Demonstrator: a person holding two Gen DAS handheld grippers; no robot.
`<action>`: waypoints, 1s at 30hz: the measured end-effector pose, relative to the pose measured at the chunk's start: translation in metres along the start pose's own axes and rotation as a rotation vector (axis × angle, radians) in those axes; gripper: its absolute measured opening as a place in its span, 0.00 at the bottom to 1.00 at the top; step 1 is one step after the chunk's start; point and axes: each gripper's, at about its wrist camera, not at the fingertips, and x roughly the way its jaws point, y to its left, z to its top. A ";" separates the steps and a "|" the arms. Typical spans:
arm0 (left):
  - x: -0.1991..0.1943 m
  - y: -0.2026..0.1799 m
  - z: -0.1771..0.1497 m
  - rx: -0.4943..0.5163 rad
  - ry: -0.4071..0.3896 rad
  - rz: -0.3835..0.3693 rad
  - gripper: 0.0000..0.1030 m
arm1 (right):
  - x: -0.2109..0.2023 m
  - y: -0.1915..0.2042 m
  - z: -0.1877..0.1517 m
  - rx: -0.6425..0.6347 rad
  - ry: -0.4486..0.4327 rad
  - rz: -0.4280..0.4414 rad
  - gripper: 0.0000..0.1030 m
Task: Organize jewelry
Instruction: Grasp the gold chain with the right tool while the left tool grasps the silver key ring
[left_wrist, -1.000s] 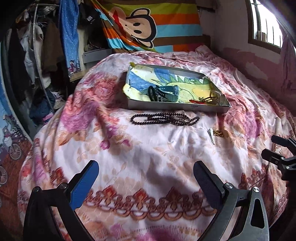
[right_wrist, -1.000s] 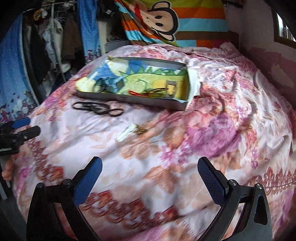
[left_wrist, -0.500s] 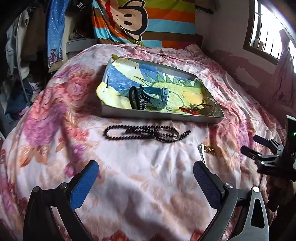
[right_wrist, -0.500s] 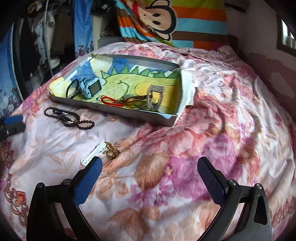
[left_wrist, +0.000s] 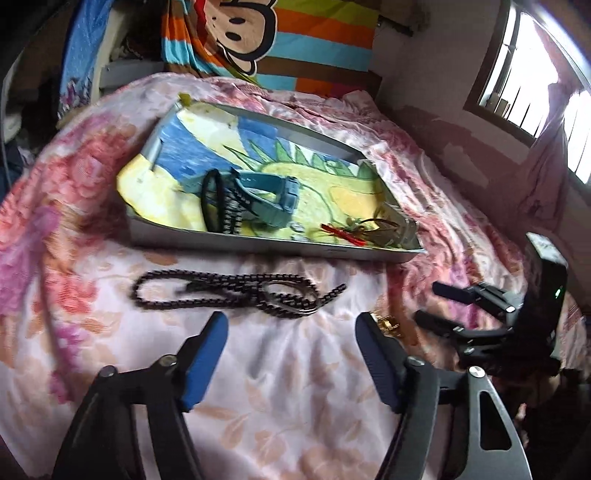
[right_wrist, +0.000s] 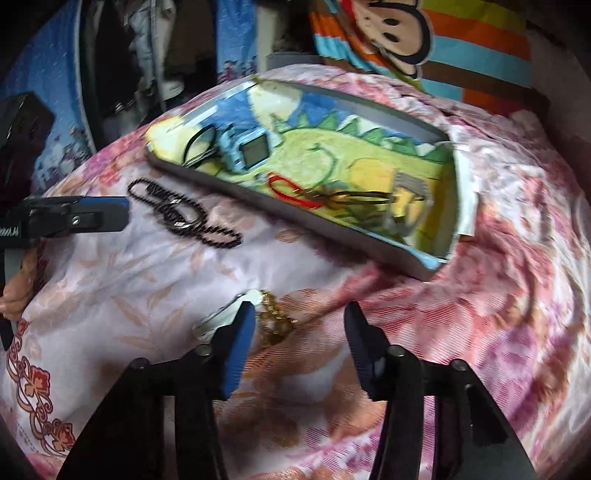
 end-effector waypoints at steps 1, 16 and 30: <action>0.003 0.000 0.000 -0.013 0.006 -0.020 0.60 | 0.002 0.001 0.000 -0.007 0.010 0.004 0.41; 0.044 0.016 0.008 -0.215 0.096 -0.124 0.38 | 0.029 0.012 -0.006 -0.021 0.111 0.021 0.34; 0.056 0.029 -0.004 -0.363 0.182 -0.108 0.05 | 0.034 0.009 -0.006 0.011 0.113 0.019 0.34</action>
